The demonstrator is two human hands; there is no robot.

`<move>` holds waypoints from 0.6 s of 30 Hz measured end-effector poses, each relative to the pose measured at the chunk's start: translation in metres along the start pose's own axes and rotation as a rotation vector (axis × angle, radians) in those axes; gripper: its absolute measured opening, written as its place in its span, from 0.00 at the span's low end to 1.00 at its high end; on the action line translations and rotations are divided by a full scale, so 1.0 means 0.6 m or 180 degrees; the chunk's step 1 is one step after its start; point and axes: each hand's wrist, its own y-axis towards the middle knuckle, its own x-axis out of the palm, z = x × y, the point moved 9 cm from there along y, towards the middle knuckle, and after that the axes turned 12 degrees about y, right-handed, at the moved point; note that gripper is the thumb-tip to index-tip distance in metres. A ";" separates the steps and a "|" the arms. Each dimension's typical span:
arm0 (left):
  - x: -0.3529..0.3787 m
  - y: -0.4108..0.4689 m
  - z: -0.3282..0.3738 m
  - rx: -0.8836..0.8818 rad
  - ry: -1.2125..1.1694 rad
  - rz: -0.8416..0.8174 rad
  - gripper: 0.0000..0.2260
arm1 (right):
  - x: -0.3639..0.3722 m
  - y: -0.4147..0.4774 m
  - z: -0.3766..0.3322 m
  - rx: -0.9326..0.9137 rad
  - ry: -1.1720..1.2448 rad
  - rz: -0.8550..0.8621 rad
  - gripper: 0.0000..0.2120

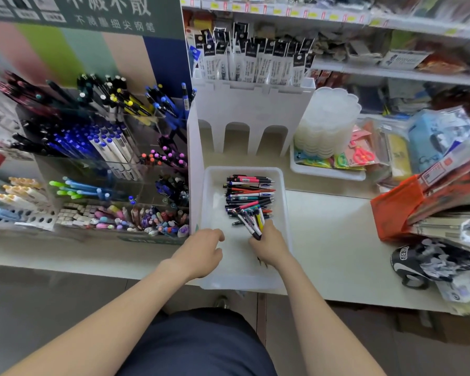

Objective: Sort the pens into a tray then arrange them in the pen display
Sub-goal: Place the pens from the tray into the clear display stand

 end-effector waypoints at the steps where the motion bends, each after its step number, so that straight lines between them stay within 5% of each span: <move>1: -0.015 -0.003 0.006 -0.0023 -0.0258 0.0115 0.18 | -0.008 -0.012 -0.014 -0.0040 0.0335 0.0041 0.15; 5: -0.078 -0.014 0.026 -0.0365 -0.2076 0.0311 0.20 | -0.021 -0.066 -0.090 -0.0369 0.1626 0.0064 0.19; 10: -0.129 -0.029 0.048 -0.0495 -0.3963 0.0248 0.28 | -0.016 -0.114 -0.197 -0.1132 0.1705 0.0124 0.31; 13: -0.154 -0.041 0.057 -0.0347 -0.4561 0.0482 0.12 | -0.006 -0.135 -0.254 -0.1565 0.1433 0.0091 0.40; 18: -0.166 -0.059 0.026 -0.0611 -0.5084 0.0899 0.15 | 0.005 -0.161 -0.296 -0.1555 0.1498 0.0098 0.48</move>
